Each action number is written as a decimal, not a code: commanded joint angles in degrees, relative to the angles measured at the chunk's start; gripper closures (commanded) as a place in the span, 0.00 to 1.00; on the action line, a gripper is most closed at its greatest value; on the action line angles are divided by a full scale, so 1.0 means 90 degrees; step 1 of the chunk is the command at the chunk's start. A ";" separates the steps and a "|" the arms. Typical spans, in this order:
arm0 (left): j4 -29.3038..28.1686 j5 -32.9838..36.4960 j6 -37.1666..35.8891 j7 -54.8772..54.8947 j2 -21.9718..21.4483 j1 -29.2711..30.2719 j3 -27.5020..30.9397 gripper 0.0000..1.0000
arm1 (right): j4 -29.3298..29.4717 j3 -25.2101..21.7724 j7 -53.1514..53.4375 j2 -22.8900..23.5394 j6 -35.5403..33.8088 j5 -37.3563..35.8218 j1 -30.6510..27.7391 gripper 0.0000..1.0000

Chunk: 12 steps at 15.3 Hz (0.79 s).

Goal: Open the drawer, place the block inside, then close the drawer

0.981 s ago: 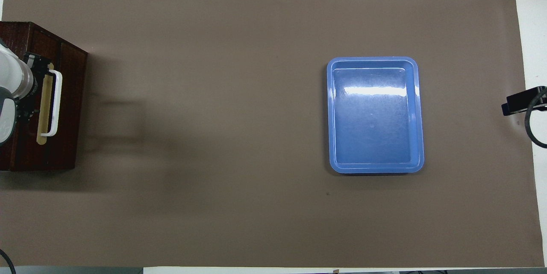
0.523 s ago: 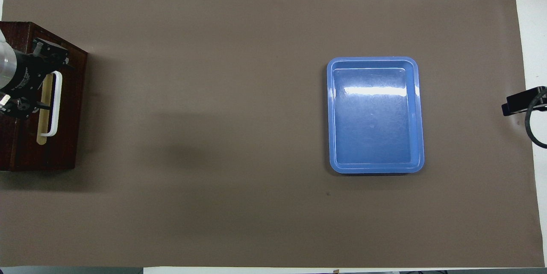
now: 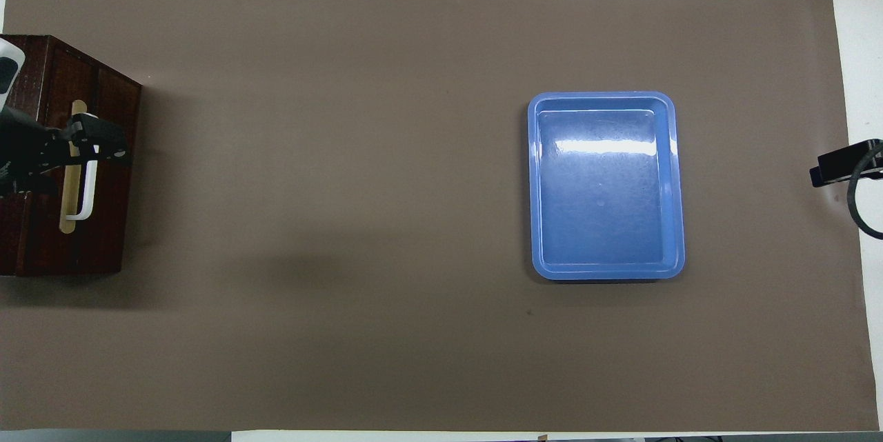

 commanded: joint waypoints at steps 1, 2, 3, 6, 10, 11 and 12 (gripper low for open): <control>-0.0228 -0.0147 -0.0132 0.1064 -0.0222 0.0078 0.0056 0.00 | -0.0088 -0.0006 0.0106 -0.0080 -0.0027 0.0070 0.0016 0.00; -0.0219 -0.0196 -0.0142 0.1056 -0.0213 0.0040 0.0056 0.00 | -0.0088 -0.0006 0.0106 -0.0080 -0.0027 0.0070 0.0016 0.00; -0.0219 -0.0196 -0.0132 0.1046 -0.0213 -0.0028 0.0017 0.00 | -0.0088 -0.0006 0.0106 -0.0080 -0.0027 0.0070 0.0016 0.00; -0.0179 -0.0196 -0.0113 0.1017 -0.0213 -0.0234 -0.0022 0.00 | -0.0088 -0.0006 0.0106 -0.0080 -0.0027 0.0070 0.0016 0.00; -0.0209 -0.0186 -0.0132 0.1056 -0.0222 -0.0244 -0.0032 0.00 | -0.0088 -0.0006 0.0106 -0.0080 -0.0027 0.0070 0.0016 0.00; -0.0209 -0.0196 -0.0142 0.1124 -0.0213 -0.0224 -0.0032 0.00 | -0.0088 -0.0006 0.0106 -0.0080 -0.0027 0.0070 0.0016 0.00; -0.0228 -0.0196 -0.0200 0.1356 -0.0213 -0.0215 -0.0032 0.00 | -0.0088 -0.0006 0.0106 -0.0080 -0.0027 0.0070 0.0016 0.00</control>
